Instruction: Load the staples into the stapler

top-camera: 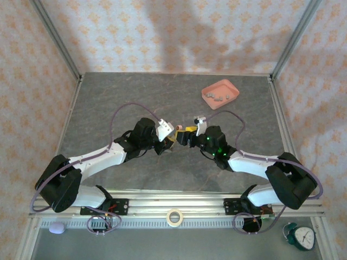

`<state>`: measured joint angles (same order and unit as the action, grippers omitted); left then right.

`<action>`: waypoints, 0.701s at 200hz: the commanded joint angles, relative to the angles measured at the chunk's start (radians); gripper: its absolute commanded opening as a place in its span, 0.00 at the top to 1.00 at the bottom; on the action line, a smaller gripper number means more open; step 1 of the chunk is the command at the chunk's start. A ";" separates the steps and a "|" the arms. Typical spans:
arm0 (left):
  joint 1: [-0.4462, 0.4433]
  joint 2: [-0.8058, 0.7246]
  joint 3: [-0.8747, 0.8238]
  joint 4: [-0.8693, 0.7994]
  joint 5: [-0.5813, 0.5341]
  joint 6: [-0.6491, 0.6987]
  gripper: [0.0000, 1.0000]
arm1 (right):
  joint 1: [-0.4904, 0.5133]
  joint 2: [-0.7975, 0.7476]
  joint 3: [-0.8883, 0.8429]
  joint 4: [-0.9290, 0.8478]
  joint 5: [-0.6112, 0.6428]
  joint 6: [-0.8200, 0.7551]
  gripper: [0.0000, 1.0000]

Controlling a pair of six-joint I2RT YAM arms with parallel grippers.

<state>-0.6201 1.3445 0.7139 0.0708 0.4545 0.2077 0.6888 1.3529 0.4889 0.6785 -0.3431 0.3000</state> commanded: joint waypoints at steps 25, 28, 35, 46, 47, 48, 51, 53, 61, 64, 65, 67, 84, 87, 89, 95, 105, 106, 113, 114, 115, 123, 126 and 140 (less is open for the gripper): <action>0.000 -0.015 0.030 -0.005 -0.054 -0.017 0.88 | -0.011 0.003 -0.016 0.030 0.123 0.059 0.32; 0.001 -0.015 0.032 -0.007 -0.061 -0.022 0.89 | -0.011 0.003 -0.015 0.031 0.117 0.057 0.31; 0.001 -0.012 0.039 -0.014 -0.079 -0.035 0.89 | -0.011 0.001 -0.012 0.033 0.100 0.052 0.30; 0.000 -0.003 0.056 -0.036 -0.106 -0.057 0.88 | -0.011 -0.004 -0.002 0.031 0.059 0.044 0.28; 0.000 -0.002 0.057 -0.038 -0.108 -0.060 0.88 | -0.011 -0.004 -0.001 0.030 0.056 0.044 0.28; 0.000 -0.001 0.061 -0.041 -0.110 -0.061 0.88 | -0.011 -0.004 0.000 0.030 0.054 0.044 0.27; 0.000 0.002 0.068 -0.050 -0.117 -0.066 0.88 | -0.011 -0.008 0.003 0.023 0.049 0.043 0.27; 0.000 0.005 0.072 -0.054 -0.121 -0.070 0.88 | -0.011 -0.009 0.006 0.019 0.046 0.043 0.26; 0.000 0.014 0.090 -0.076 -0.140 -0.083 0.88 | -0.011 -0.016 0.016 0.003 0.035 0.043 0.25; 0.001 0.017 0.097 -0.085 -0.148 -0.087 0.88 | -0.011 -0.020 0.019 -0.002 0.032 0.043 0.25; 0.000 0.017 0.099 -0.087 -0.151 -0.088 0.88 | -0.011 -0.020 0.020 -0.003 0.031 0.043 0.25; 0.000 0.020 0.102 -0.093 -0.157 -0.096 0.88 | -0.011 -0.023 0.021 -0.007 0.030 0.042 0.25; 0.001 0.041 0.139 -0.145 -0.222 -0.140 0.88 | -0.013 -0.043 0.020 -0.015 0.033 0.051 0.24; 0.001 0.044 0.146 -0.156 -0.234 -0.146 0.88 | -0.014 -0.047 0.019 -0.012 0.033 0.052 0.23; 0.001 0.047 0.151 -0.163 -0.241 -0.151 0.88 | -0.015 -0.050 0.018 -0.012 0.033 0.053 0.23; 0.001 0.055 0.165 -0.183 -0.259 -0.158 0.88 | -0.017 -0.058 0.014 -0.013 0.036 0.055 0.23; 0.002 0.075 0.184 -0.213 -0.301 -0.188 0.88 | -0.023 -0.069 0.010 -0.026 0.041 0.065 0.23; 0.002 0.076 0.186 -0.217 -0.310 -0.192 0.88 | -0.024 -0.071 0.010 -0.029 0.041 0.068 0.23; 0.006 0.092 0.204 -0.248 -0.349 -0.218 0.88 | -0.030 -0.078 0.016 -0.056 0.040 0.076 0.23; 0.006 0.093 0.207 -0.253 -0.353 -0.221 0.88 | -0.031 -0.078 0.017 -0.061 0.039 0.078 0.22; 0.007 0.096 0.210 -0.257 -0.358 -0.224 0.88 | -0.032 -0.080 0.018 -0.067 0.038 0.078 0.22; 0.016 0.117 0.232 -0.291 -0.383 -0.251 0.88 | -0.038 -0.084 0.031 -0.114 0.038 0.087 0.22; 0.022 0.124 0.240 -0.303 -0.395 -0.260 0.88 | -0.040 -0.086 0.038 -0.134 0.039 0.089 0.22; 0.051 0.170 0.282 -0.363 -0.434 -0.339 0.85 | -0.047 -0.082 0.074 -0.239 0.044 0.100 0.22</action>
<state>-0.6121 1.4517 0.9218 -0.1452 0.1608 0.0147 0.6567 1.2888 0.4961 0.5953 -0.3130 0.3668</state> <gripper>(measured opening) 0.160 0.776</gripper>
